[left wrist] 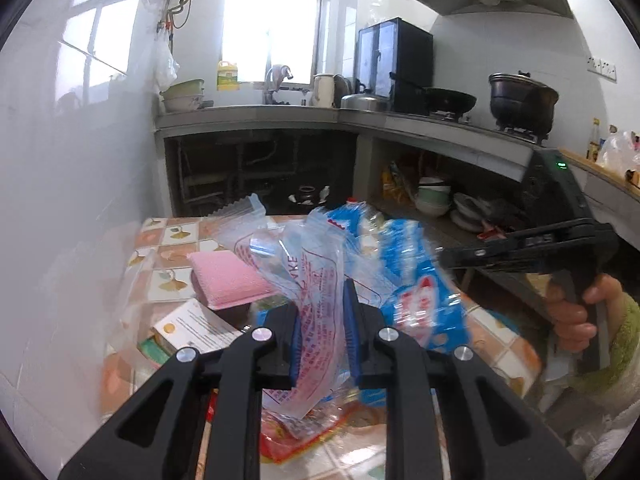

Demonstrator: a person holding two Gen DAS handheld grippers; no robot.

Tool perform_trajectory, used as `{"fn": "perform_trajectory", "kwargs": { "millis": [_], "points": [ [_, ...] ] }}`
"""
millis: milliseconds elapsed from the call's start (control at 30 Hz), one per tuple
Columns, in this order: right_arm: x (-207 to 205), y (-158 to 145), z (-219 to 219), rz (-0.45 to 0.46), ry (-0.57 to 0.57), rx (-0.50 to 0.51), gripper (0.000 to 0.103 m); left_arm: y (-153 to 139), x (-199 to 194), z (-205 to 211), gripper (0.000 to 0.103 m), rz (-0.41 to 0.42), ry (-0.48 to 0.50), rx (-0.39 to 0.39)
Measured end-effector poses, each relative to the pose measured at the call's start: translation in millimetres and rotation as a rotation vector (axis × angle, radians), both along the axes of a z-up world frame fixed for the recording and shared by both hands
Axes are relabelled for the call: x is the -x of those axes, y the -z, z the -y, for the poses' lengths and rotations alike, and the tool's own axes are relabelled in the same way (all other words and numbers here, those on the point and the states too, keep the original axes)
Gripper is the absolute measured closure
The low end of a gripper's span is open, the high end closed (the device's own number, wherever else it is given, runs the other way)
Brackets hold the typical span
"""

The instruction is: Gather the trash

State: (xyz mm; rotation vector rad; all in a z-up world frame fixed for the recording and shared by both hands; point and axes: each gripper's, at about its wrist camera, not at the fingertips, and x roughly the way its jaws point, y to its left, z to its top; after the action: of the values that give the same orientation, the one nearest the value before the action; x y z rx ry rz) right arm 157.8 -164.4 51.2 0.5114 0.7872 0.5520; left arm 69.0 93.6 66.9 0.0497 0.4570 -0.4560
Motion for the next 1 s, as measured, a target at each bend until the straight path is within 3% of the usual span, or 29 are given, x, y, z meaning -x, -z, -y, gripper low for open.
{"fn": "perform_trajectory", "kwargs": {
  "millis": [167,300,533,667,833,1000],
  "points": [
    [53.2,-12.6,46.5,0.005,0.147,0.082,0.103,8.2,17.0,23.5,0.086,-0.021,0.095,0.013],
    [81.9,-10.6,72.3,-0.026,0.234,0.099,0.103,30.1,21.7,58.6,0.086,-0.104,0.214,0.031],
    [93.1,22.2,78.0,-0.133,0.295,0.161,0.103,82.6,29.5,126.9,0.086,-0.244,0.372,-0.041],
    [95.6,32.1,73.6,-0.157,0.261,0.129,0.103,103.7,31.4,151.9,0.086,-0.273,0.409,-0.107],
    [77.2,42.7,60.0,-0.166,0.15,0.054,0.103,107.8,26.2,158.4,0.086,-0.294,0.429,-0.115],
    [49.4,75.7,47.9,-0.285,0.051,-0.023,0.103,116.9,20.0,148.8,0.086,-0.339,0.437,-0.078]
  ]
}}
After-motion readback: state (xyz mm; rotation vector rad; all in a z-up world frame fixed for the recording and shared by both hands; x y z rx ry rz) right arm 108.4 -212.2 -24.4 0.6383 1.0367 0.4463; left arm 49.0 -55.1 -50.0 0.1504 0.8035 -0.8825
